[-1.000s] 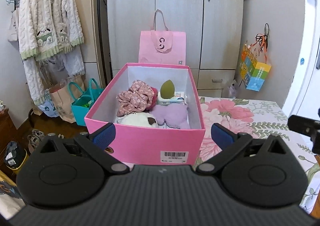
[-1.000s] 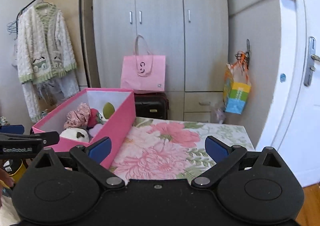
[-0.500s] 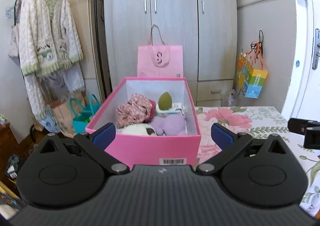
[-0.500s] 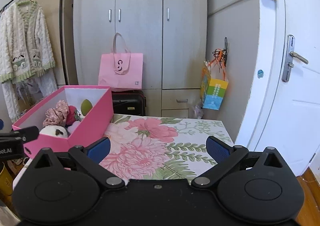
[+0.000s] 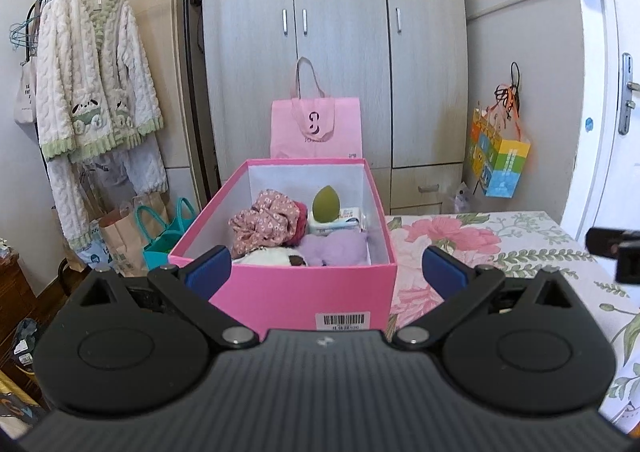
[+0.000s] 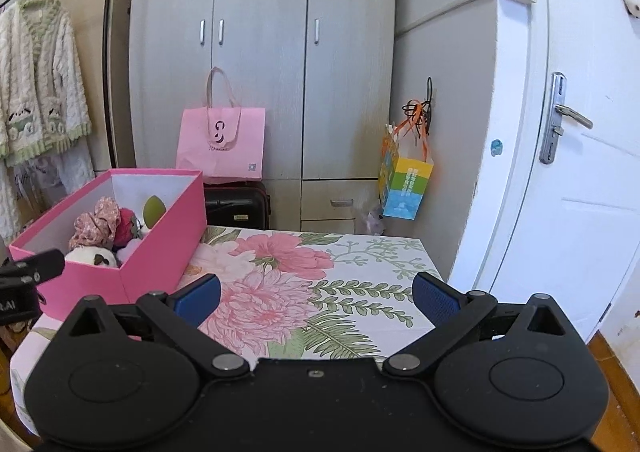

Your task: Organize soft objects

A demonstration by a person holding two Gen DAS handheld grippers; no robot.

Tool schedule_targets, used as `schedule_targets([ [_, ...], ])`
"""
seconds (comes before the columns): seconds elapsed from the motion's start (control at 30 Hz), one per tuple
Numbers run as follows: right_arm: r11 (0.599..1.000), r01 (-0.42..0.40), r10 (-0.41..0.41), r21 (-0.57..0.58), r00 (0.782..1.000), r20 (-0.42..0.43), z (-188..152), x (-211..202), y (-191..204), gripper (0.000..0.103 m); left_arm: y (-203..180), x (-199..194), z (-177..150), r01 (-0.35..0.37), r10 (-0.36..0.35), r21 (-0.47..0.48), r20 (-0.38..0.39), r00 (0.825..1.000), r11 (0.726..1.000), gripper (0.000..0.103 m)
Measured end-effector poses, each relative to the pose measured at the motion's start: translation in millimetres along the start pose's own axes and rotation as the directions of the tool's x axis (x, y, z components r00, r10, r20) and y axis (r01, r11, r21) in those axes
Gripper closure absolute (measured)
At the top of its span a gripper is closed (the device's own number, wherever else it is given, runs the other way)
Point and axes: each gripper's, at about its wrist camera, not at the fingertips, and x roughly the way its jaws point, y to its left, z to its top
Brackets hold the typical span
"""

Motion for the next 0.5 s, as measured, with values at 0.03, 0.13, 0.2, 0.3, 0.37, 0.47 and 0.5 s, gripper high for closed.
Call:
schedule_targets([
  [0.03,1.0,-0.001,0.001,0.011,1.0,0.002,0,-1,-2,0.0,0,1,0,-0.001,0.001,-0.002,-0.003,1.0,1.0,0.0],
  [0.13,0.999,0.012,-0.013,0.032,1.0,0.023,-1,-4,-6,0.0,2,1,-2,0.0,0.0,-0.027,-0.004,1.0,1.0,0.0],
  [0.2,0.999,0.017,-0.018,0.031,0.999,0.047,-2,-8,-7,0.0,3,1,-3,-0.003,0.003,-0.044,0.0,1.0,0.999,0.0],
  [0.3,0.999,0.01,-0.012,0.032,0.997,0.08,-3,-13,-7,0.0,3,0,-3,-0.004,0.004,-0.051,0.006,1.0,0.999,0.0],
  [0.37,1.0,-0.004,0.002,0.015,0.996,0.093,-5,-14,-6,0.0,3,1,-3,0.008,-0.008,-0.047,0.009,1.0,0.999,0.0],
  [0.47,1.0,-0.007,0.007,0.001,0.996,0.09,-9,-11,-3,0.0,1,-1,-4,0.013,-0.013,-0.036,0.018,1.0,0.999,0.0],
  [0.5,1.0,-0.007,0.007,0.001,0.996,0.086,-11,-10,-2,0.0,0,-2,-4,0.013,-0.012,-0.032,0.024,1.0,0.999,0.0],
])
